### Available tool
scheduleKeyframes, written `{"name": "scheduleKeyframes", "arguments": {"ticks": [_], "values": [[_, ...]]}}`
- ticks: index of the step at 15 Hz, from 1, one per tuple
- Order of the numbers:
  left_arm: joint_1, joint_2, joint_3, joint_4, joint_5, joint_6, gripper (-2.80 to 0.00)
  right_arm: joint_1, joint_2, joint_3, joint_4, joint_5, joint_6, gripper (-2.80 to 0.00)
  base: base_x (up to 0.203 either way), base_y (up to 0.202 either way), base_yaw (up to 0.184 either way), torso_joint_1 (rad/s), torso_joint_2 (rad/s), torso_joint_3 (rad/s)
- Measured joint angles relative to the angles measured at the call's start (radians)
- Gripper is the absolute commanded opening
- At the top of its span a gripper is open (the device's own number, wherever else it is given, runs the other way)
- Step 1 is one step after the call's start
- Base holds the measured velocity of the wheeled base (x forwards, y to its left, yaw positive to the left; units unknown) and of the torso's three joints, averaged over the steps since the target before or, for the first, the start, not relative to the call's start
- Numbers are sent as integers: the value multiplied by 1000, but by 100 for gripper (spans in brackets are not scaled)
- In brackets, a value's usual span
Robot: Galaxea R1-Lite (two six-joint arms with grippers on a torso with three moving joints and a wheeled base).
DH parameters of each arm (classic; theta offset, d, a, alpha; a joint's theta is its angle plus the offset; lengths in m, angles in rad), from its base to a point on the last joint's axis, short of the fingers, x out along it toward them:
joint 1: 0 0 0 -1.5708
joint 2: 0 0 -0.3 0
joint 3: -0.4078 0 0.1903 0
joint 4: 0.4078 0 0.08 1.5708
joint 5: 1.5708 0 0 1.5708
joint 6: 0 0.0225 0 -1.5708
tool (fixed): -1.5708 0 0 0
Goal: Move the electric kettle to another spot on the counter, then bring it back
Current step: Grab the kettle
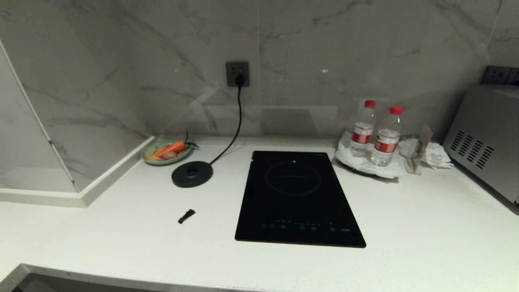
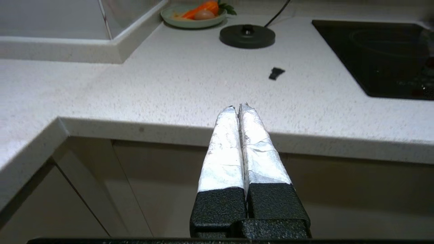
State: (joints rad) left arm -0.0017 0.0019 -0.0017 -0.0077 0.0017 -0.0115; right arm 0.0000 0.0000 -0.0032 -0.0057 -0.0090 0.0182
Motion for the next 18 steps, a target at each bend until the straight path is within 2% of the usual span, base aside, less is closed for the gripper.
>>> {"name": "scheduleKeyframes", "arguments": {"ticks": [5, 18], "values": [[0, 0, 0, 0, 0, 0, -280, 0, 0, 0, 0, 0, 0, -280, 0, 0, 0, 198, -509, -328], [0, 0, 0, 0, 0, -1, -280, 0, 0, 0, 1, 0, 1, -280, 0, 0, 0, 146, -353, -210]]}}
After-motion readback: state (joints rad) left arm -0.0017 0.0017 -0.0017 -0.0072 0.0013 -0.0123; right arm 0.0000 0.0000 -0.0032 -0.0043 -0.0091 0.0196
